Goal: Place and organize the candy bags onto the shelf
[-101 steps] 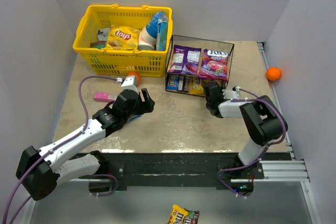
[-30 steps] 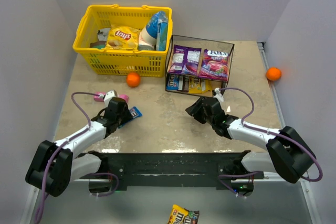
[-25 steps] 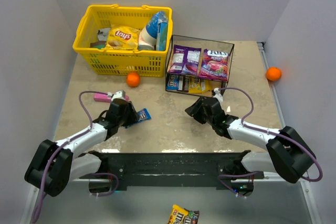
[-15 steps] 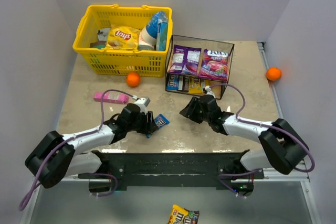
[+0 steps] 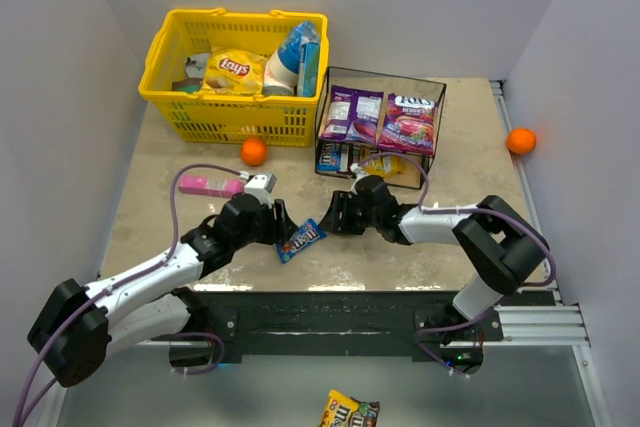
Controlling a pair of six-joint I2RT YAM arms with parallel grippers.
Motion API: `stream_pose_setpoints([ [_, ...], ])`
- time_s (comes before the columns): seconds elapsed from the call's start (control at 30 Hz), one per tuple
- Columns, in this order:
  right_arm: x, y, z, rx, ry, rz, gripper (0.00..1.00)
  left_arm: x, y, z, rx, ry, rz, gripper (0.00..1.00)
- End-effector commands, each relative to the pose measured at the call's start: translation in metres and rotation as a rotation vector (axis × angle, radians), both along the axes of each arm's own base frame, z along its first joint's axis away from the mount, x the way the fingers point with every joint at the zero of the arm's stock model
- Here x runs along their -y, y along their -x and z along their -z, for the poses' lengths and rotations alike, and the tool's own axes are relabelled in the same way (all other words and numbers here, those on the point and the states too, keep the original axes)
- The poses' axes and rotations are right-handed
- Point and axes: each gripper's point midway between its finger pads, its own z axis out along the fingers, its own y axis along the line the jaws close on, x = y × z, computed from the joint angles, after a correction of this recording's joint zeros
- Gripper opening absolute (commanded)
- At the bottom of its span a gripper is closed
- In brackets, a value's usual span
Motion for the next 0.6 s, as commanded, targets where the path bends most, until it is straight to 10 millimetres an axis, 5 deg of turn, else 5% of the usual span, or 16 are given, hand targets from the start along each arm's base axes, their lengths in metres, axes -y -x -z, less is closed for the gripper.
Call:
stream_pose_setpoints([
  [0.0,-0.026,-0.009,-0.013,0.08,-0.04,-0.114,0.56,0.003,0.003,-0.005,-0.027,0.041,-0.016,0.54],
  [0.13,-0.033,-0.009,-0.006,0.074,-0.024,-0.136,0.56,0.01,0.017,0.016,-0.114,0.061,0.021,0.47],
  [0.57,-0.041,0.0,0.0,0.065,-0.015,-0.183,0.56,-0.034,0.025,0.065,-0.217,-0.101,-0.169,0.42],
])
